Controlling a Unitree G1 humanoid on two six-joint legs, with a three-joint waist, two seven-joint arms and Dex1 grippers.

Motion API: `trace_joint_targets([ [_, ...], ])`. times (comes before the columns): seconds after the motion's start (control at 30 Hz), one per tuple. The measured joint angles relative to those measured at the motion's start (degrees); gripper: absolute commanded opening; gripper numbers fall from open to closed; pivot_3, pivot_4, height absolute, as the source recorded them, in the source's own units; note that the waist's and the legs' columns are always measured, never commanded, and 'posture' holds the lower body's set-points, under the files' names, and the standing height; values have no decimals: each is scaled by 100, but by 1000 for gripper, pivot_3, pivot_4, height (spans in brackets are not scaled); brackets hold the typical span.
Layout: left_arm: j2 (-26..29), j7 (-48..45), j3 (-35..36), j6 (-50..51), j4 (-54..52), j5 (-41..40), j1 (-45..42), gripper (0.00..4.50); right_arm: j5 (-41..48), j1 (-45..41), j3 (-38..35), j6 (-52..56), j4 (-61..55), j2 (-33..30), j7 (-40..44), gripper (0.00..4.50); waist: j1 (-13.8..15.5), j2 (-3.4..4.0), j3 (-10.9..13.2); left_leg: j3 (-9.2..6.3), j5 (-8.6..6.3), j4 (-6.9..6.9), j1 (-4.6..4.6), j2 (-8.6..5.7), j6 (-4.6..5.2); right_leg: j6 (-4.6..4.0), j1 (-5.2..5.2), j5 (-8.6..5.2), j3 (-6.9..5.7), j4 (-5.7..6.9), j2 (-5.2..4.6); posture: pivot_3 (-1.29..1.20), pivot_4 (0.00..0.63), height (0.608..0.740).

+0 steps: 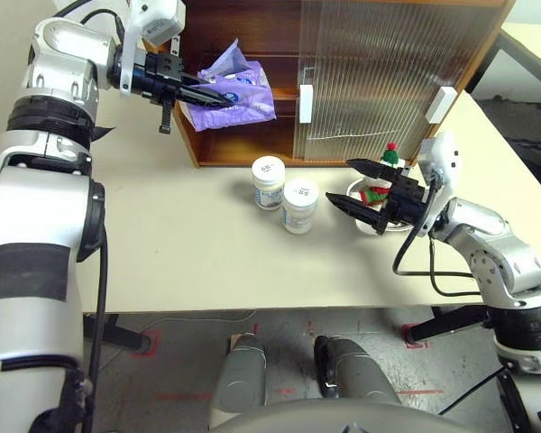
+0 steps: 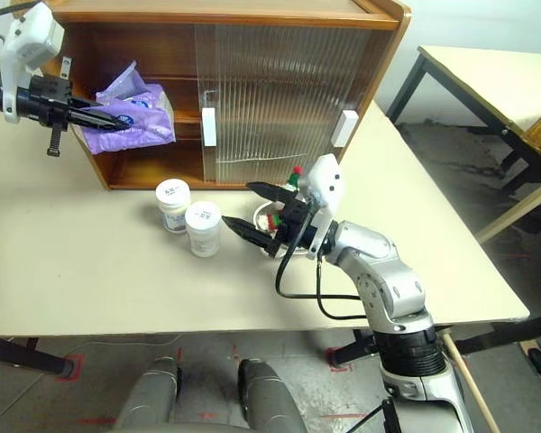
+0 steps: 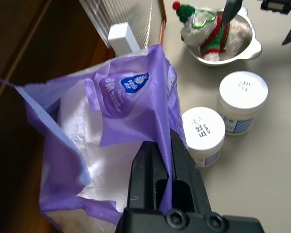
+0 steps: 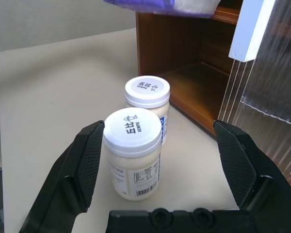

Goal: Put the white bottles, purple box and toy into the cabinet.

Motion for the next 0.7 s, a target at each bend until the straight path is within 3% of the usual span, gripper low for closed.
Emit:
trace_joint_targets([
  [0.23, 500, -1, -893, 1174, -1025, -1258, 76, 29, -4, -2, -4, -18, 21, -2, -10, 4500, -109, 7, -1, 16, -6, 8, 1, -2, 6, -2, -5, 1, -5, 7, 11, 28, 92, 740],
  [0.37, 560, -2, -1047, 1461, -1272, -1765, 207, 29, -10, -6, -2, -23, 39, -1, -9, 4500, -104, 9, -2, 14, -11, 31, -4, 2, 13, -2, -4, 1, -1, 10, 7, 29, 95, 740],
  [0.7, 469, -1, -1080, 467, -856, -1341, 184, 29, -9, -5, -4, -7, 25, -30, -11, 4500, -107, 14, 0, 9, -18, 54, -2, 1, 18, -7, 3, 6, 7, 16, 7, 21, 102, 740],
])
